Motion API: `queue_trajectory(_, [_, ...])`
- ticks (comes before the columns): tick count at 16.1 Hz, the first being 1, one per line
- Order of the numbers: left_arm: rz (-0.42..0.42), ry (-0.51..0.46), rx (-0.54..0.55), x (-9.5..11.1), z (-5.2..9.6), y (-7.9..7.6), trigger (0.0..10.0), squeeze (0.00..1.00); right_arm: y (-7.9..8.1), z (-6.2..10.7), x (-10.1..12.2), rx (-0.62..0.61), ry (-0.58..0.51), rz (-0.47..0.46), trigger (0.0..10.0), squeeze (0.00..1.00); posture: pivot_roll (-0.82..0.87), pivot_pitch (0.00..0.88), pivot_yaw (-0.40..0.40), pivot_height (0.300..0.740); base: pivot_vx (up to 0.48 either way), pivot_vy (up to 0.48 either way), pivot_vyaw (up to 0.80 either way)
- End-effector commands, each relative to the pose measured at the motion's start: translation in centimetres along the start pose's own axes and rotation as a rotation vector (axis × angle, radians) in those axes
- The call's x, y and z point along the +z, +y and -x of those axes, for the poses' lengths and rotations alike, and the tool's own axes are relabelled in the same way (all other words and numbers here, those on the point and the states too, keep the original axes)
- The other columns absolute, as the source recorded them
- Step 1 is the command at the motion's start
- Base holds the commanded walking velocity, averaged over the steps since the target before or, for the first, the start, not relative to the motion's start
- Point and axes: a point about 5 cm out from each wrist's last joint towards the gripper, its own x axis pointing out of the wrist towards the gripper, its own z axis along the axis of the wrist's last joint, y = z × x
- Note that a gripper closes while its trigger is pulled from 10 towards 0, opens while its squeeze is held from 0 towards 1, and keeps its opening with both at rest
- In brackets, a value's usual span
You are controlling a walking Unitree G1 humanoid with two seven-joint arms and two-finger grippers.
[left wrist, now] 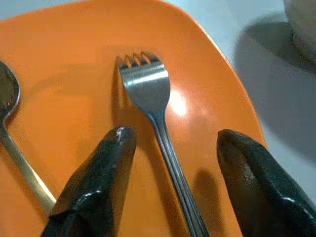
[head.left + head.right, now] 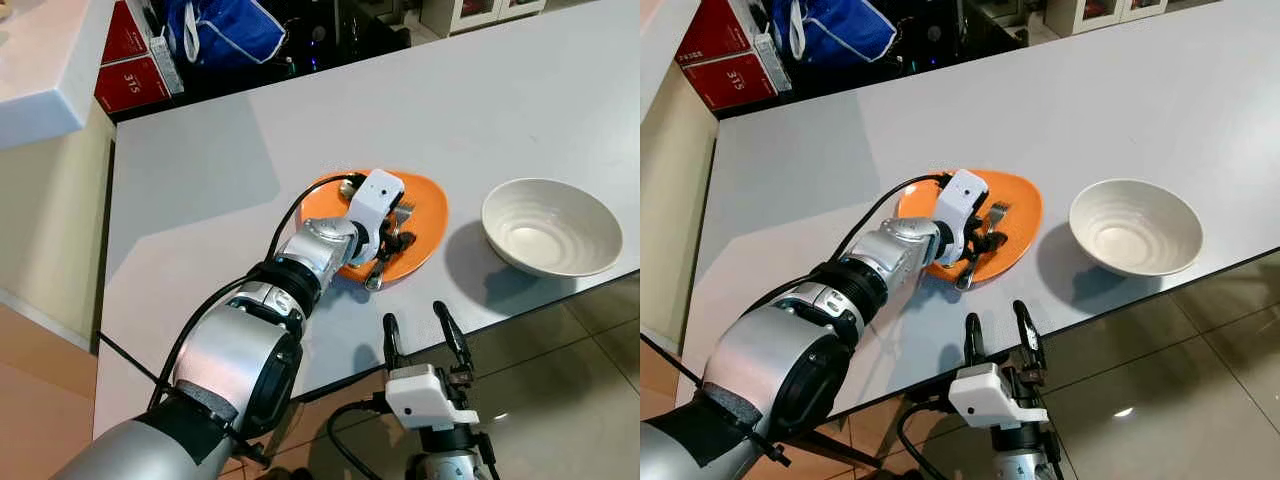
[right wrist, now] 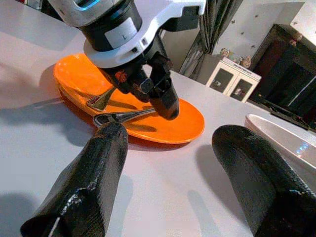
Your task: Setting the table
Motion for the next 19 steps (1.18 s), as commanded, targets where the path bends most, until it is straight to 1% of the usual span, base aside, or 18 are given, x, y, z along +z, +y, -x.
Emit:
queue_trajectory(1, [-0.016,0.018,0.002,0.4,0.1,0.1,10.0,1.0,0.3,0.2,0.1,0.002,0.0,-0.006,10.0,0.0,-0.22,0.092,0.175,0.74,0.0,0.0,0.0])
queue_trajectory(4, [-0.001,0.042,0.005,-0.3,0.1,0.2,10.0,1.0,0.2,0.3,0.1,-0.003,0.005,-0.001,10.0,0.0,-0.24,0.099,0.18,0.74,0.0,0.0,0.0])
queue_trajectory(5, [0.011,0.051,0.012,-0.7,0.1,0.2,10.0,0.3,0.1,0.4,0.1,-0.005,0.007,0.001,10.0,0.0,-0.24,0.101,0.18,0.74,0.0,0.0,0.0])
queue_trajectory(6, [0.014,0.054,0.011,-0.8,0.1,0.2,10.0,0.3,0.1,0.4,0.1,-0.006,0.007,0.001,10.0,0.0,-0.24,0.101,0.18,0.74,0.0,0.0,0.0])
queue_trajectory(7, [0.023,0.057,0.021,-1.0,0.1,0.4,10.0,0.0,0.0,0.4,0.1,-0.007,0.009,0.002,10.0,0.0,-0.24,0.104,0.179,0.74,0.0,0.0,0.0])
queue_trajectory(10, [0.049,0.073,0.065,-1.9,0.4,1.2,10.0,0.0,-0.3,0.4,0.0,-0.011,0.012,0.009,10.0,0.0,-0.25,0.109,0.178,0.74,0.0,0.0,0.0])
queue_trajectory(11, [0.059,0.065,0.081,-2.0,0.5,1.4,9.3,0.0,-0.4,0.4,-0.1,-0.012,0.013,0.011,10.0,0.0,-0.25,0.11,0.177,0.74,0.0,0.0,0.0])
queue_trajectory(12, [0.074,0.051,0.103,-2.0,0.6,1.7,0.0,0.0,-0.5,0.5,-0.1,-0.015,0.014,0.012,10.0,0.0,-0.26,0.113,0.176,0.74,0.0,0.0,0.0])
queue_trajectory(16, [0.101,0.063,0.054,-2.6,0.5,1.2,0.0,0.0,-0.8,0.6,-0.2,-0.019,0.015,0.02,10.0,0.0,-0.27,0.12,0.173,0.74,0.0,0.0,0.0])
queue_trajectory(19, [0.096,0.061,0.033,-2.6,0.3,0.9,0.0,0.0,-1.1,0.7,-0.2,-0.022,0.019,0.027,10.0,0.0,-0.27,0.124,0.171,0.74,0.0,0.0,0.0])
